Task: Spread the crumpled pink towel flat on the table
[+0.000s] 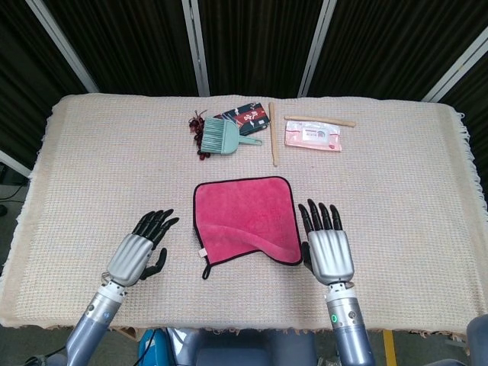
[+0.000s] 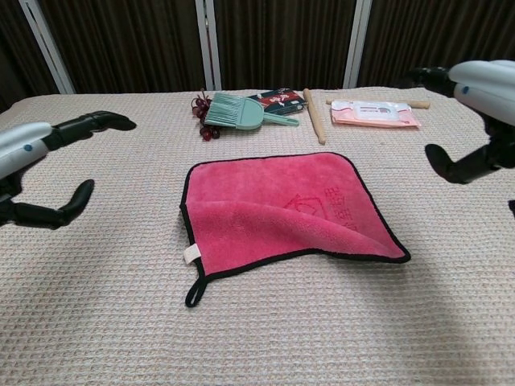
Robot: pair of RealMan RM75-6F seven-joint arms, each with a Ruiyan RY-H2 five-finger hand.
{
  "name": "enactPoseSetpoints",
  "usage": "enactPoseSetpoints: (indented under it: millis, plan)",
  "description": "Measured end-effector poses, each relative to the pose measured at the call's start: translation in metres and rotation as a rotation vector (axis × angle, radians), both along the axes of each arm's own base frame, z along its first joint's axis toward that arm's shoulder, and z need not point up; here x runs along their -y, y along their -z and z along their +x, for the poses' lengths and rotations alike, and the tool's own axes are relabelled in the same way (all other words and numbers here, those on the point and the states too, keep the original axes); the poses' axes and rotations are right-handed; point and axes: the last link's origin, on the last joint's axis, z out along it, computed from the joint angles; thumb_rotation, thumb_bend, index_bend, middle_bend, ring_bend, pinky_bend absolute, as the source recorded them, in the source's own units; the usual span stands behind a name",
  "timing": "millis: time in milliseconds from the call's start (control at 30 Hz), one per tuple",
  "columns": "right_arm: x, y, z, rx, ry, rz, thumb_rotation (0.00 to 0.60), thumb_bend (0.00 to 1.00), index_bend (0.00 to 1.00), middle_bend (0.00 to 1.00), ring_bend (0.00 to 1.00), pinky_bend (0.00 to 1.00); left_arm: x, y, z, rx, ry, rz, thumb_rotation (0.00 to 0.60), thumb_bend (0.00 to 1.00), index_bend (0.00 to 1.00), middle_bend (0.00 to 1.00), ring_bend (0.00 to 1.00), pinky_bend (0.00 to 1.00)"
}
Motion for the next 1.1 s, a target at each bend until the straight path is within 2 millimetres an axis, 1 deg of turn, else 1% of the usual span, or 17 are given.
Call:
enactPoseSetpoints:
  millis: [67,100,133,200,267,333,400,533,667,800,933,1100]
  plan:
    - [-0.006,-0.003,-0.012,0.038,0.018,-0.007,0.600,0.58,0.00,0.00,0.00,0.00,0.006,-0.006,-0.002,-0.010,-0.003,0.001,0.600,0.34,0.05,0.00,0.00,0.00]
    - [-0.009,-0.005,-0.018,0.055,0.026,-0.010,0.600,0.58,0.00,0.00,0.00,0.00,0.009,-0.009,-0.002,-0.020,0.001,0.000,0.600,0.34,0.05,0.00,0.00,0.00]
    - [-0.012,-0.007,-0.025,0.073,0.033,-0.014,0.600,0.58,0.00,0.00,0.00,0.00,0.012,-0.011,-0.001,-0.029,0.007,-0.001,0.600,0.38,0.05,0.00,0.00,0.00]
    - [-0.019,-0.013,-0.040,0.112,0.051,-0.026,0.600,0.58,0.00,0.00,0.00,0.00,0.019,-0.014,0.002,-0.051,0.029,-0.008,0.600,0.56,0.04,0.00,0.00,0.00]
    - [-0.026,-0.019,-0.055,0.147,0.063,-0.041,0.600,0.58,0.00,0.00,0.00,0.00,0.026,-0.015,0.006,-0.068,0.054,-0.022,0.600,0.70,0.04,0.00,0.00,0.00]
    - [-0.032,-0.024,-0.067,0.174,0.068,-0.052,0.600,0.58,0.00,0.00,0.00,0.00,0.034,-0.014,0.011,-0.091,0.080,-0.040,0.600,0.77,0.04,0.00,0.00,0.00]
    - [-0.039,-0.029,-0.079,0.196,0.067,-0.060,0.600,0.58,0.00,0.00,0.00,0.00,0.039,-0.013,0.014,-0.119,0.099,-0.054,0.600,0.82,0.04,0.00,0.00,0.00]
    - [-0.049,-0.037,-0.097,0.195,0.048,-0.069,0.600,0.58,0.00,0.00,0.00,0.00,0.047,-0.007,0.018,-0.191,0.132,-0.070,0.600,0.85,0.05,0.00,0.00,0.00]
    - [-0.051,-0.042,-0.102,0.225,0.052,-0.065,0.600,0.58,0.00,0.00,0.00,0.00,0.053,0.006,0.021,-0.272,0.146,-0.117,0.600,0.85,0.06,0.00,0.00,0.00]
    - [-0.052,-0.046,-0.103,0.255,0.049,-0.061,0.600,0.58,0.00,0.00,0.00,0.00,0.056,0.023,0.024,-0.349,0.135,-0.167,0.600,0.86,0.09,0.01,0.00,0.00]
    - [-0.053,-0.049,-0.104,0.276,0.047,-0.062,0.600,0.58,0.00,0.00,0.00,0.00,0.054,0.038,0.029,-0.406,0.127,-0.176,0.600,0.86,0.13,0.02,0.00,0.00]
    - [-0.053,-0.049,-0.104,0.286,0.043,-0.053,0.600,0.58,0.00,0.00,0.00,0.00,0.047,0.058,0.034,-0.501,0.099,-0.166,0.600,0.86,0.14,0.04,0.00,0.00]
